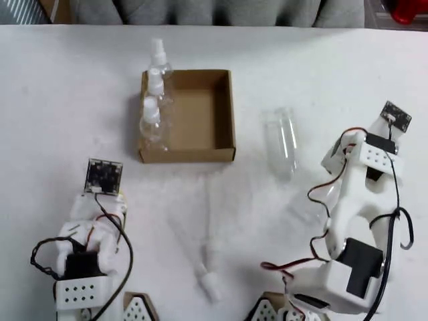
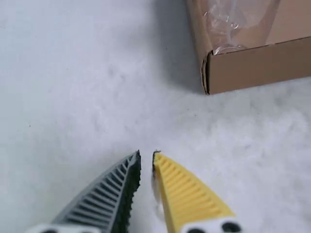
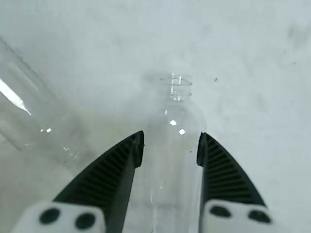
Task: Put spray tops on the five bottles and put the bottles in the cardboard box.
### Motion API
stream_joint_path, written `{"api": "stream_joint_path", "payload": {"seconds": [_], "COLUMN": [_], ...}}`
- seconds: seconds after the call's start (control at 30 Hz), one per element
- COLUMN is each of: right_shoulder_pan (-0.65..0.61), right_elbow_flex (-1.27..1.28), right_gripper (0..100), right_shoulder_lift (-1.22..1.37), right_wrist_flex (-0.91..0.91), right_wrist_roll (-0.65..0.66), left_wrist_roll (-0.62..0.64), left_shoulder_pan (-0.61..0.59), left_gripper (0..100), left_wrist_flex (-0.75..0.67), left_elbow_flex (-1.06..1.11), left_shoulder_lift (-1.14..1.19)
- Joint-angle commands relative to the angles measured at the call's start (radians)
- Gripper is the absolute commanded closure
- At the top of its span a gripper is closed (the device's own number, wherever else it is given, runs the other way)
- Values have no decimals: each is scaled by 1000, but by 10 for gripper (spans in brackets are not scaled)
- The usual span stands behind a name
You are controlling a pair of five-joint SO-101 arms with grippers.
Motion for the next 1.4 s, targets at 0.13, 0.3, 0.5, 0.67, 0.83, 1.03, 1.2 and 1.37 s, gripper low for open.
{"api": "stream_joint_path", "payload": {"seconds": [0.13,0.3,0.5,0.67,0.83,1.03,1.2,1.37], "right_shoulder_pan": [-10,-21,-21,-21,-21,-58,-76,-71], "right_elbow_flex": [-31,-29,-28,-38,-12,54,91,97], "right_gripper": [841,724,735,740,740,740,741,743], "right_shoulder_lift": [15,16,16,-8,-77,-122,-111,-33], "right_wrist_flex": [-1,18,53,91,105,101,50,1], "right_wrist_roll": [-12,-12,-12,94,107,106,104,41], "left_wrist_roll": [-11,-11,-11,-11,-11,-11,-11,-11], "left_shoulder_pan": [-5,-5,-5,-5,-5,-5,-5,-5], "left_gripper": [946,946,946,946,946,946,946,946], "left_wrist_flex": [6,6,6,6,6,6,6,6], "left_elbow_flex": [-5,-5,-5,-5,-5,-5,-5,-5], "left_shoulder_lift": [-19,-19,-19,-19,-19,-19,-19,-19]}}
